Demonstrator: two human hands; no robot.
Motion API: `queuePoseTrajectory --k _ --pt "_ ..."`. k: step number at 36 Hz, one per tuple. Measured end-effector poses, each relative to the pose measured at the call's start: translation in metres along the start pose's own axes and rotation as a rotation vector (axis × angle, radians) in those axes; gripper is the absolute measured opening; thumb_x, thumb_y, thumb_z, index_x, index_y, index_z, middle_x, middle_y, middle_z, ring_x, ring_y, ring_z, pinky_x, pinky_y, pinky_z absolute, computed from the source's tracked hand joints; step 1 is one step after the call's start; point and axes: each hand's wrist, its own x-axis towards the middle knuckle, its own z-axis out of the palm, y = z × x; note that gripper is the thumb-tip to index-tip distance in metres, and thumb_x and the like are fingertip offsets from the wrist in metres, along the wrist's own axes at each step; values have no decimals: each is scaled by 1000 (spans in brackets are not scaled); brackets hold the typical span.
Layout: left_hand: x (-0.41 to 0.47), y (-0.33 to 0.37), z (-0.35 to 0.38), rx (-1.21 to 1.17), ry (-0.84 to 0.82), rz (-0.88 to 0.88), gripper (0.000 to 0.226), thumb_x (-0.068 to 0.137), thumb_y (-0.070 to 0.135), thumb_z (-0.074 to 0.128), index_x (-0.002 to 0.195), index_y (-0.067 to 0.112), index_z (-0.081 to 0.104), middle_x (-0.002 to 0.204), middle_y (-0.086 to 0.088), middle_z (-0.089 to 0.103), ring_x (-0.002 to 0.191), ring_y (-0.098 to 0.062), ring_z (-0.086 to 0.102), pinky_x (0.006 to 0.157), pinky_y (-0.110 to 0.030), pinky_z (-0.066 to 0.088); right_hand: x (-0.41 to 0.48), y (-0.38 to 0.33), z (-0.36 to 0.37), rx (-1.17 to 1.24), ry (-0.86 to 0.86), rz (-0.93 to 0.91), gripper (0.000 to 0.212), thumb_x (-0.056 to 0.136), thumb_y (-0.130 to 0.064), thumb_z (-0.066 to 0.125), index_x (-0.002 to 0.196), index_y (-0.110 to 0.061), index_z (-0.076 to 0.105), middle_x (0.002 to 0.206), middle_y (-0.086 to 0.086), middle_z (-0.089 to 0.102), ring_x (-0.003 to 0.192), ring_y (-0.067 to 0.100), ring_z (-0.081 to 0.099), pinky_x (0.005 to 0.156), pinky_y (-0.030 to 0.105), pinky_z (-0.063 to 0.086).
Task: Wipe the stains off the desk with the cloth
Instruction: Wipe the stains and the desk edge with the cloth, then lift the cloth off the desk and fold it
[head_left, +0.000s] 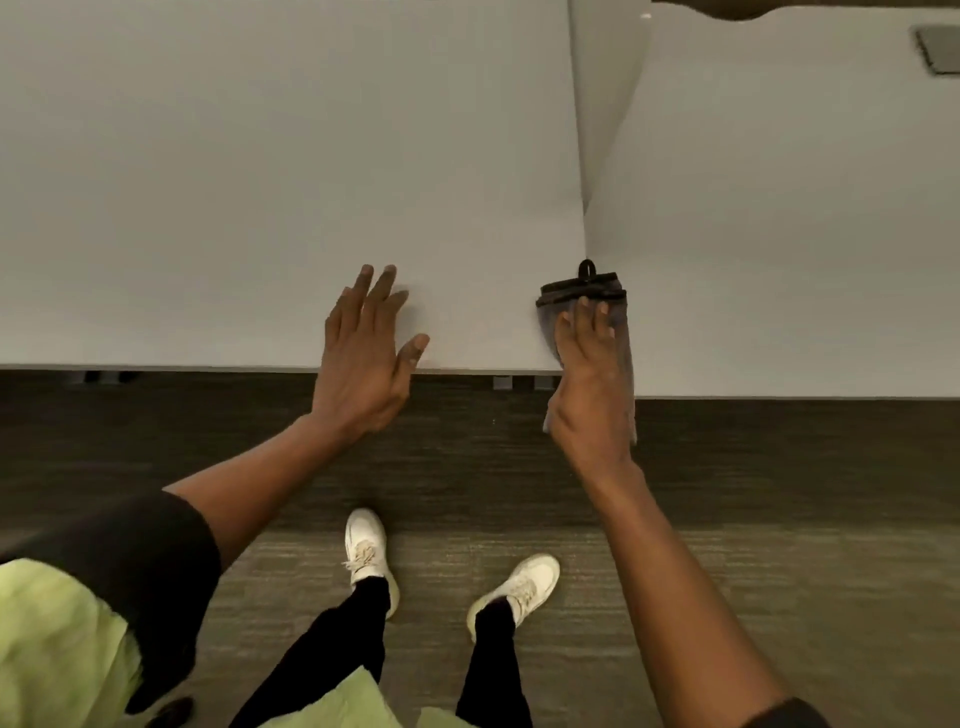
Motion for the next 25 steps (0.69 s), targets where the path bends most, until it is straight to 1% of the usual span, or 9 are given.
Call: queuePoseTrajectory --k 2,4,6,8,11,15,20,23,25 --pt "-19 -30 -7 84 -26 45 70 114 55 29 165 8 39 185 -9 9 173 -25 -3 138 -54 4 -12 -22 11 32 56 39 82 93 14 53 166 -8 22 177 13 8 165 29 0 135 45 3" --pt "-35 -55 -9 147 -51 71 77 114 59 23 168 5 34 185 -11 4 172 -25 -5 139 -51 0 -22 -44 24 46 90 64 81 91 18 46 165 -6 23 176 14 10 165 30 2 135 47 9" --pt "-47 -74 -12 153 -71 46 81 114 61 21 171 4 25 185 -13 0 172 -26 -7 139 -51 -1 -27 -65 39 38 104 73 82 90 17 45 165 -7 22 177 14 9 165 31 3 135 49 12" --pt "-57 -90 -15 144 -78 11 82 114 61 20 172 3 19 185 -14 -4 172 -28 -8 139 -54 2 -28 -86 52 35 116 78 86 88 18 48 166 -8 21 177 13 8 165 30 1 134 50 15" --pt "-69 -111 -21 132 -94 17 80 114 59 19 174 5 15 185 -12 -7 172 -27 -9 138 -55 5 -29 -120 69 31 97 75 90 87 17 51 167 -10 18 177 12 4 165 31 -2 134 50 16" --pt "-75 -138 -31 110 -118 87 78 114 57 16 175 8 10 185 -7 -10 172 -25 -8 138 -51 7 -27 -160 86 16 46 61 90 89 15 48 167 -10 12 177 13 -2 164 31 -9 135 48 9" --pt "-79 -172 -47 66 -101 -38 74 113 45 25 173 3 15 185 -10 -12 172 -25 -12 137 -57 15 -22 -209 103 25 -24 -17 94 88 16 46 166 -12 3 175 13 -10 162 32 -16 135 48 3" --pt "-80 -192 -58 63 -136 -17 73 113 46 23 172 2 21 185 -13 -4 172 -25 -8 137 -56 17 -23 -227 110 24 -103 -117 97 89 17 50 165 -16 0 175 11 -14 159 28 -24 134 46 -1" --pt "-79 -198 -65 38 -172 15 75 113 49 22 170 2 28 184 -14 5 172 -26 -2 137 -53 17 -24 -233 109 6 -162 -198 98 89 18 50 165 -17 -2 174 8 -15 160 27 -23 132 43 -6"
